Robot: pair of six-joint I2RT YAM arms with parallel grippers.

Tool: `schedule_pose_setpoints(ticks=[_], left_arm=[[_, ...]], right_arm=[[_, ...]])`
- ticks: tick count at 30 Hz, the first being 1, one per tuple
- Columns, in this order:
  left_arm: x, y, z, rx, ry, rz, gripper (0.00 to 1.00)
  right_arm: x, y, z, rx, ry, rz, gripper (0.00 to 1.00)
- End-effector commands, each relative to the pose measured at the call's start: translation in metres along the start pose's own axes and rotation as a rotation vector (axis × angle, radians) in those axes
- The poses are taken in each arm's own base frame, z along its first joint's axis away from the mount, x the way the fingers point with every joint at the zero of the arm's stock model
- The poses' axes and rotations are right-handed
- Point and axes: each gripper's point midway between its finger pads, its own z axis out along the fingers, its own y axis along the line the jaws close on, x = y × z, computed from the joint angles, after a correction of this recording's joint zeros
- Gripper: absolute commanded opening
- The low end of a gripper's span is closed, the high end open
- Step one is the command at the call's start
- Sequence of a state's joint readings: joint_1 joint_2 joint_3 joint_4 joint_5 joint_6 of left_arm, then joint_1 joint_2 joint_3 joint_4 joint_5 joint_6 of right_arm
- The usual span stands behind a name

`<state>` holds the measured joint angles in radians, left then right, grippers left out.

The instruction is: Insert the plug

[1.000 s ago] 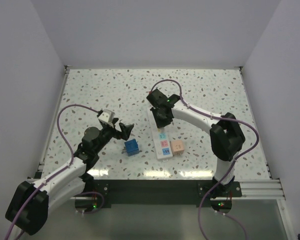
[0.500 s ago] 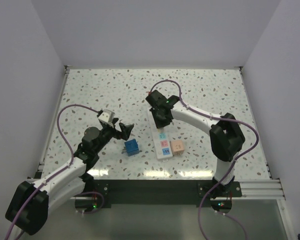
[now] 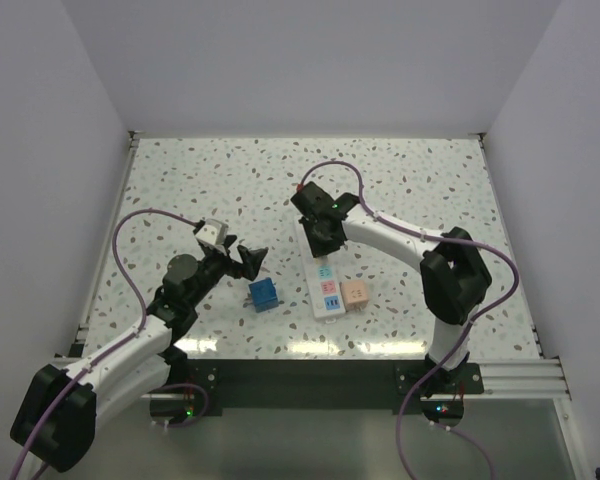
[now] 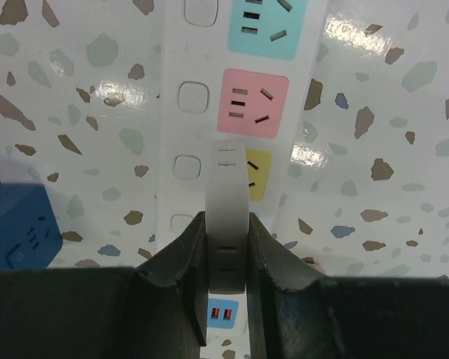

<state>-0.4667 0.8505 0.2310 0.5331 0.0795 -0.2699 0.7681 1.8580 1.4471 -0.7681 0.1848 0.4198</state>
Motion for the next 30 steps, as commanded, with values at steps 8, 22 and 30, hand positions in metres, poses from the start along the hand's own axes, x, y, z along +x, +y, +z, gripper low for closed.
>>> schedule_pose_setpoints(ticks=[8,22,30], left_arm=[[-0.002,0.0,-0.002,0.001,-0.013,-0.009,1.0],[-0.003,0.001,-0.002,-0.004,-0.016,-0.01,1.0],[-0.002,0.001,-0.003,-0.004,-0.012,-0.012,1.0]], right_arm=[[0.03,-0.007,0.038,0.063,0.084,-0.009,0.0],[0.046,-0.011,0.051,0.068,0.113,-0.01,0.0],[0.048,-0.012,0.06,0.084,0.127,-0.019,0.0]])
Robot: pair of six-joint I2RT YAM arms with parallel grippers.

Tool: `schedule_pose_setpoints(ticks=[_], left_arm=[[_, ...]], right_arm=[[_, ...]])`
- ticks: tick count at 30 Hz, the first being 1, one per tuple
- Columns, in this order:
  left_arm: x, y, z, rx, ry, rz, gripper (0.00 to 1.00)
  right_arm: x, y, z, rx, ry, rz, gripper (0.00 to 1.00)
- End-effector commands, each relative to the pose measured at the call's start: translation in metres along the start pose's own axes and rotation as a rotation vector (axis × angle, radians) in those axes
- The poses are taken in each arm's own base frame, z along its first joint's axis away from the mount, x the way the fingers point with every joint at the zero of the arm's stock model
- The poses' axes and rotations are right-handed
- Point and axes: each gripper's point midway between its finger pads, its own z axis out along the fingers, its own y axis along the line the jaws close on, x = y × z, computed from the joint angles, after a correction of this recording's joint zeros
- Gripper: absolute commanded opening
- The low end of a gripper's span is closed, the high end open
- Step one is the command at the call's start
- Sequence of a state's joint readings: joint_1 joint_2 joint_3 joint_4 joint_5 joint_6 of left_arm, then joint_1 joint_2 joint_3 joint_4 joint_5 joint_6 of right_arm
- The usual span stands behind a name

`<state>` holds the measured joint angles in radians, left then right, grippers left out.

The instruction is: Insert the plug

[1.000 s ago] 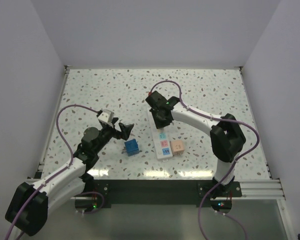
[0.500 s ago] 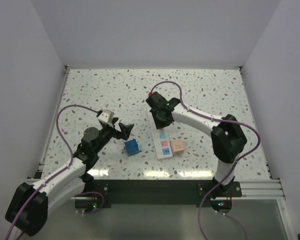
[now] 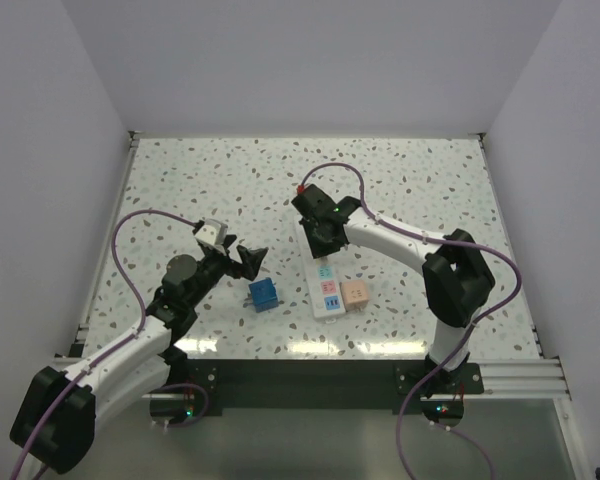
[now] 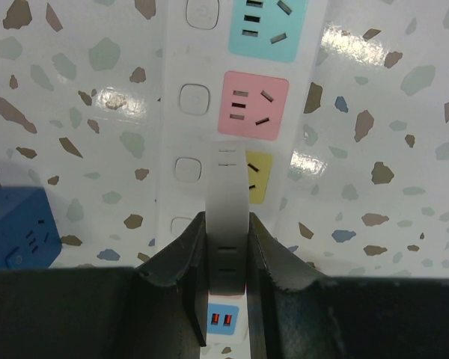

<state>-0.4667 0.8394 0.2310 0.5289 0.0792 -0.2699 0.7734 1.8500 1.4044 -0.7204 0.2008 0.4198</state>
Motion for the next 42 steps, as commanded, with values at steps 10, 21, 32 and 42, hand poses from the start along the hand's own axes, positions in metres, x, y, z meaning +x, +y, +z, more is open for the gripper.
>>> schedule_pose_setpoints(ticks=[10,21,32,42], left_arm=[[0.0,0.001,-0.002,-0.003,-0.007,-0.012,1.0],[0.0,0.0,-0.003,0.002,-0.009,-0.014,1.0],[-0.003,0.0,-0.003,0.004,-0.018,-0.013,1.0],[-0.002,0.0,-0.003,0.0,-0.017,-0.013,1.0]], right_arm=[[0.054,-0.014,0.063,0.068,0.164,-0.006,0.0],[0.073,-0.021,0.068,0.086,0.189,0.006,0.0],[0.088,-0.033,0.046,0.125,0.149,0.03,0.0],[0.102,-0.036,0.035,0.192,0.075,0.038,0.0]])
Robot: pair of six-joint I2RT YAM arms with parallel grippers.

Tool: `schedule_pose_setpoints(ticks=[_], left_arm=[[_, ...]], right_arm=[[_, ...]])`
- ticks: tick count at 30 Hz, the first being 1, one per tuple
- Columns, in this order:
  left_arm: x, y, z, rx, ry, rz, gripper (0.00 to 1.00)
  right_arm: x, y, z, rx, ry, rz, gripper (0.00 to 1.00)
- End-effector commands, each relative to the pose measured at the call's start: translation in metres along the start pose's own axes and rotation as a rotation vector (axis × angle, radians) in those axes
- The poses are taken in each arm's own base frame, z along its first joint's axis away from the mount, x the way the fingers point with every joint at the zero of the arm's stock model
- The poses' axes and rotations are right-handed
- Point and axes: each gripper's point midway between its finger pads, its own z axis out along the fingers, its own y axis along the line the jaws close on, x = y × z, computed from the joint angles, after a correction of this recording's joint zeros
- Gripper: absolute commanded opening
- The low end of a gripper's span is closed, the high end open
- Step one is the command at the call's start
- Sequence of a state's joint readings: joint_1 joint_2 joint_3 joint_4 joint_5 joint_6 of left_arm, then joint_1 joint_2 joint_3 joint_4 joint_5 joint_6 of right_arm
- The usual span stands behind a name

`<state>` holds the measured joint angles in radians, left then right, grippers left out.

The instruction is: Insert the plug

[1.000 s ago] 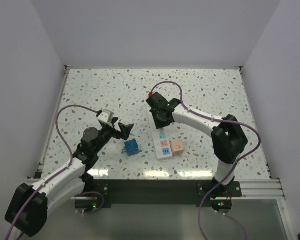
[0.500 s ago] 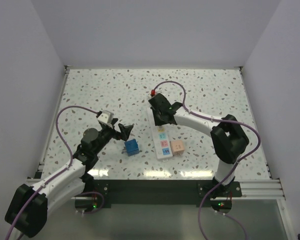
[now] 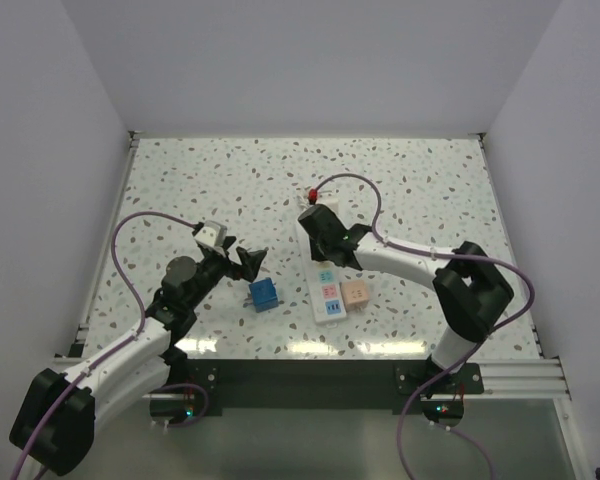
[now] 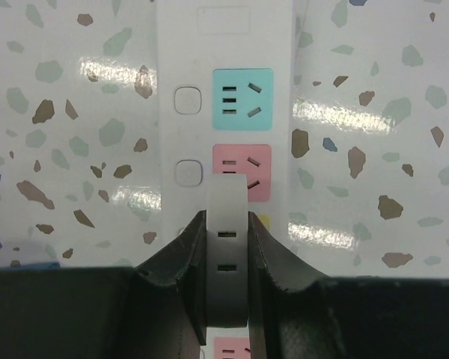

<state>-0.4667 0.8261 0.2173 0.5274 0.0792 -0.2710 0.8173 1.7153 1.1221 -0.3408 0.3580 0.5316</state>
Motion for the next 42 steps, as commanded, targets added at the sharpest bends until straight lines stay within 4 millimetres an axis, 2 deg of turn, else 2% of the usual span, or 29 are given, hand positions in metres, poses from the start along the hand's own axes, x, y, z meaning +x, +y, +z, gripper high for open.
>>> schedule_pose_setpoints(ticks=[1,13,20,30,42], left_arm=[[-0.005,0.001,-0.001,-0.003,-0.018,-0.012,1.0],[-0.006,0.003,-0.001,-0.019,-0.027,-0.01,1.0],[-0.006,0.004,-0.002,-0.021,-0.025,-0.01,1.0],[-0.006,0.005,-0.002,-0.026,-0.03,-0.009,1.0],[-0.007,0.004,-0.002,-0.022,-0.031,-0.008,1.0]], right_arm=[[0.111,-0.05,-0.004,0.192,0.324,-0.137,0.0],[0.13,-0.052,-0.011,0.193,0.232,-0.074,0.0],[0.144,-0.056,-0.006,0.195,0.227,-0.084,0.0],[0.166,-0.058,-0.01,0.215,0.208,-0.162,0.0],[0.188,-0.053,0.003,0.152,0.244,-0.206,0.0]])
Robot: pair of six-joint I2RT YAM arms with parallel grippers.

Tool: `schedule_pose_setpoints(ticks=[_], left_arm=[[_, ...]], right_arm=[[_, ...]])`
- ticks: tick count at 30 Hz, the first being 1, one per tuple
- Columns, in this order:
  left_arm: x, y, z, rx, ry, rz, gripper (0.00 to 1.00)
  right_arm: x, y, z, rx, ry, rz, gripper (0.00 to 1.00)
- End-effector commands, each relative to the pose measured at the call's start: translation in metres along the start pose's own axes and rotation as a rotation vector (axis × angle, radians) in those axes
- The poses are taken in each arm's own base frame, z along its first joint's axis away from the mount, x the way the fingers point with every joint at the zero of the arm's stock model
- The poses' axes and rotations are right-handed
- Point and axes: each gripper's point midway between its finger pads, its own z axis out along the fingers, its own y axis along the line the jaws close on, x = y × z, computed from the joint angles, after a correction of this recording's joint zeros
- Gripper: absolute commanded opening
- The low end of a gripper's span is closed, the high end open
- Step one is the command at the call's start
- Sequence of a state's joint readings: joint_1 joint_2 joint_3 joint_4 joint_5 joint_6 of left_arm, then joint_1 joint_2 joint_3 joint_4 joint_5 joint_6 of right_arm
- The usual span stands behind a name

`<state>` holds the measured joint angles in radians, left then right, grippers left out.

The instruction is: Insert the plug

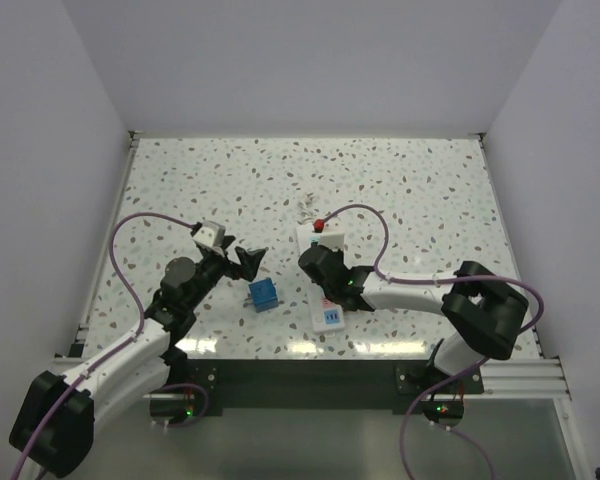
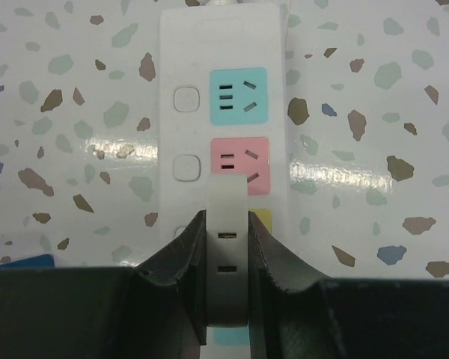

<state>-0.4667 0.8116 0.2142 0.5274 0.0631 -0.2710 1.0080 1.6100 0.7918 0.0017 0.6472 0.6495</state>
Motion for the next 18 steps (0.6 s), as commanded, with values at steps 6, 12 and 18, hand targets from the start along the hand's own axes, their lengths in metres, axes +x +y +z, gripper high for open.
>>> schedule_pose_setpoints(ticks=[6,12,18], left_arm=[[-0.002,0.003,0.001,-0.014,-0.012,-0.01,1.0],[-0.001,0.005,0.002,-0.025,-0.005,-0.013,1.0],[-0.002,0.004,0.003,-0.02,-0.003,-0.013,1.0]], right_arm=[[0.147,-0.064,-0.013,0.108,0.48,-0.265,0.0],[0.117,-0.06,0.003,0.194,0.402,-0.28,0.0],[0.082,-0.056,0.025,0.198,0.341,-0.246,0.0]])
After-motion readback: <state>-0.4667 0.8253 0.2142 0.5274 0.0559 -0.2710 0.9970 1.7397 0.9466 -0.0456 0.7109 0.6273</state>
